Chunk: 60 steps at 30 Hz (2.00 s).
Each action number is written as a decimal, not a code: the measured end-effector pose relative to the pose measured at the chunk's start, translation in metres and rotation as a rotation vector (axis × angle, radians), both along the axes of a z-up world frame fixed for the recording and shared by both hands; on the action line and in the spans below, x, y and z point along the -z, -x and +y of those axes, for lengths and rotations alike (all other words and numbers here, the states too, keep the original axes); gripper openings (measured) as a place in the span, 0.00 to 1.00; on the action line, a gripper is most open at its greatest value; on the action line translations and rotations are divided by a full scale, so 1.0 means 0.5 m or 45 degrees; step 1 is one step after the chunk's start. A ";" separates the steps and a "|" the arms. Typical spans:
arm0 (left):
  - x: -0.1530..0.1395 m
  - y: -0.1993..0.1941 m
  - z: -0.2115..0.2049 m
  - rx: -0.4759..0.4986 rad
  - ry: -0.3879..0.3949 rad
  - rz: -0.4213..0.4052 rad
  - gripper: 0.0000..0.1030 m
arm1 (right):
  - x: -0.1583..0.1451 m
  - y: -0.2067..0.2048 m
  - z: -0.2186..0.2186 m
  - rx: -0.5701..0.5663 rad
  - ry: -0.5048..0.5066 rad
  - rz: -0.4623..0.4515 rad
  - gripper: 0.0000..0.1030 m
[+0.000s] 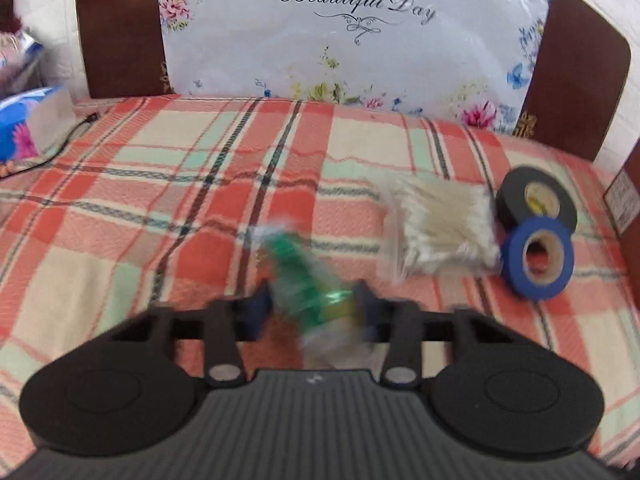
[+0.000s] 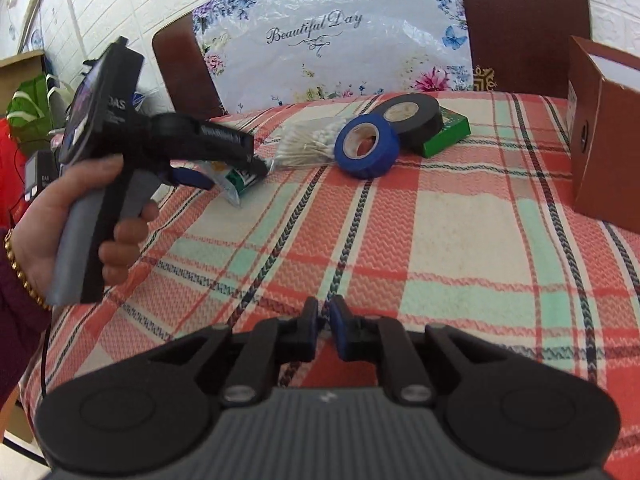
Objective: Organize objects
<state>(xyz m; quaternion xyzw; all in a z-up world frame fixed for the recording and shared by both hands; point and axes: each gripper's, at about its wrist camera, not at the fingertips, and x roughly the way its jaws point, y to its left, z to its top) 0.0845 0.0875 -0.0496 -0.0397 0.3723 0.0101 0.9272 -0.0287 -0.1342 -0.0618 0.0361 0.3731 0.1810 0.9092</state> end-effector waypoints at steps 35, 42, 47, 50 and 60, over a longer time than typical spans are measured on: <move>0.006 0.259 -0.130 0.511 0.527 0.194 0.35 | -0.003 0.097 -0.012 -0.162 0.137 -0.101 0.59; -0.004 0.258 -0.276 0.704 0.502 0.225 0.34 | -0.022 0.139 -0.140 0.005 0.116 -0.124 0.54; -0.014 0.248 -0.446 0.933 0.475 0.265 0.34 | -0.046 0.181 -0.283 0.235 0.101 -0.137 0.52; -0.011 0.253 -0.534 1.021 0.399 0.280 0.34 | -0.039 0.197 -0.356 0.357 0.073 -0.109 0.51; -0.172 0.204 -0.622 1.021 0.314 -0.057 0.34 | -0.137 0.165 -0.450 0.470 -0.003 -0.472 0.49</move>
